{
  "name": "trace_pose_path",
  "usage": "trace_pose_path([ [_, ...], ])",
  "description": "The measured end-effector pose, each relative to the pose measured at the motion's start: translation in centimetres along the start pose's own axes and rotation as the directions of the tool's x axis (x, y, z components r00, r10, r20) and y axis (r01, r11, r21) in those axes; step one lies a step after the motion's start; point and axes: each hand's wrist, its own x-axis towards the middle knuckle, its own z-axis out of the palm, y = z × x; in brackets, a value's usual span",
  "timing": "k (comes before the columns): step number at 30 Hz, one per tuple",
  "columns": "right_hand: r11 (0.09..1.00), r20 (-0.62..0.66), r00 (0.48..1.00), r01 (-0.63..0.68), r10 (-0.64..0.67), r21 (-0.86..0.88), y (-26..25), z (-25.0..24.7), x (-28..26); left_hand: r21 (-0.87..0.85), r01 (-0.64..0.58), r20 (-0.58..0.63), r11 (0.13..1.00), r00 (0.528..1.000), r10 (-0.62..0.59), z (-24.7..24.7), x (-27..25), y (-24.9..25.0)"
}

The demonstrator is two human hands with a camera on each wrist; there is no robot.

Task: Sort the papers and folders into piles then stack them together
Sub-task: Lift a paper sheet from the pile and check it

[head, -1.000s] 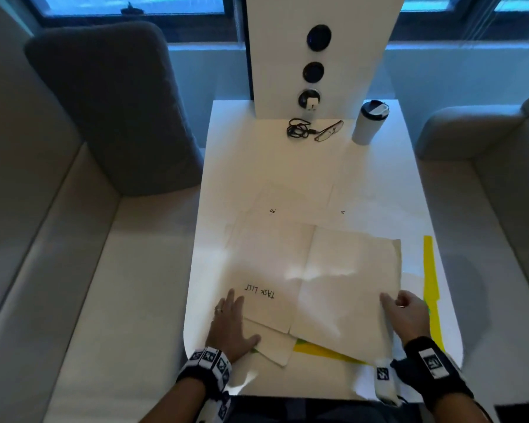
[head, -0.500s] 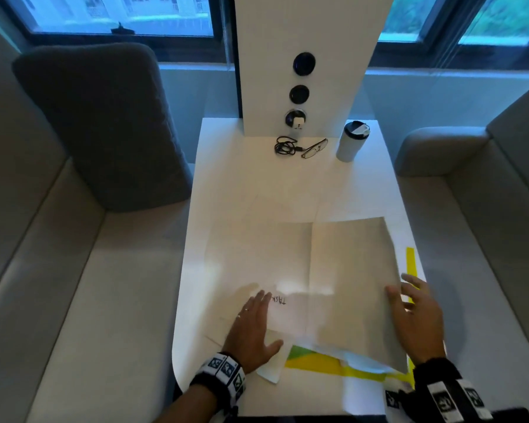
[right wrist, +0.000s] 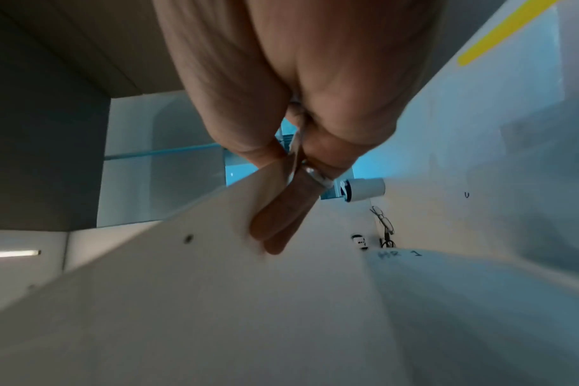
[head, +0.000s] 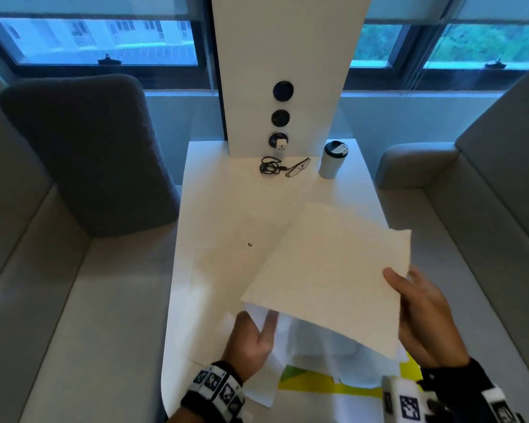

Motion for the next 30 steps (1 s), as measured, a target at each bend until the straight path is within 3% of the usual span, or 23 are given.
trace_pose_path([
  [2, 0.965, -0.122, 0.984, 0.099, -0.132, -0.245, 1.4, -0.1, 0.5, -0.241, 0.029, -0.060, 0.970, 0.997, -0.045, -1.2, 0.7, 2.9],
  [3, 0.888, -0.141, 0.964, 0.143, -0.225, -0.437, 2.4, -0.5, 0.7, -0.355, 0.070, -0.039, 0.932, 0.995, -0.089, -1.9, 1.0, 4.3],
  [5, 0.603, -0.005, 0.936, 0.222, -0.351, -0.766, 4.6, -1.7, 0.7, -0.538, 0.201, 0.081, 0.818, 0.979, -0.186, -3.0, 1.9, 5.7],
  [6, 0.460, 0.099, 0.929, 0.268, -0.358, -0.847, 5.7, -2.5, 0.6, -0.597, 0.249, 0.138, 0.763, 0.968, -0.208, -3.6, 2.3, 6.4],
  [7, 0.365, 0.192, 0.923, 0.315, -0.334, -0.876, 6.8, -3.3, 0.4, -0.634, 0.287, 0.193, 0.718, 0.958, -0.212, -4.0, 2.6, 7.0],
  [8, 0.326, 0.246, 0.922, 0.341, -0.298, -0.882, 7.6, -3.9, 0.1, -0.660, 0.329, 0.251, 0.676, 0.944, -0.214, -4.3, 2.9, 7.5],
  [12, 0.295, 0.273, 0.936, 0.331, -0.221, -0.896, 8.6, -5.5, -0.1, -0.698, 0.464, 0.428, 0.546, 0.881, -0.202, -4.2, 4.9, 8.7],
  [19, 0.457, 0.124, 0.934, 0.275, -0.334, -0.846, 7.1, -8.6, 4.6, -0.765, 0.539, 0.520, 0.353, 0.840, -0.156, -1.4, 10.7, 12.9],
  [23, 0.632, 0.081, 0.965, 0.226, -0.250, -0.741, 6.1, -9.7, 7.2, -0.754, 0.577, 0.543, 0.313, 0.816, -0.196, 0.9, 14.0, 15.2],
  [27, 0.652, 0.092, 0.978, 0.193, -0.187, -0.733, 7.1, -10.1, 10.3, -0.748, 0.612, 0.564, 0.256, 0.790, -0.240, 3.7, 16.8, 16.8],
  [30, 0.691, 0.023, 0.973, 0.180, -0.229, -0.700, 7.3, -10.6, 12.5, -0.756, 0.593, 0.576, 0.277, 0.804, -0.148, 5.1, 18.4, 17.1],
])
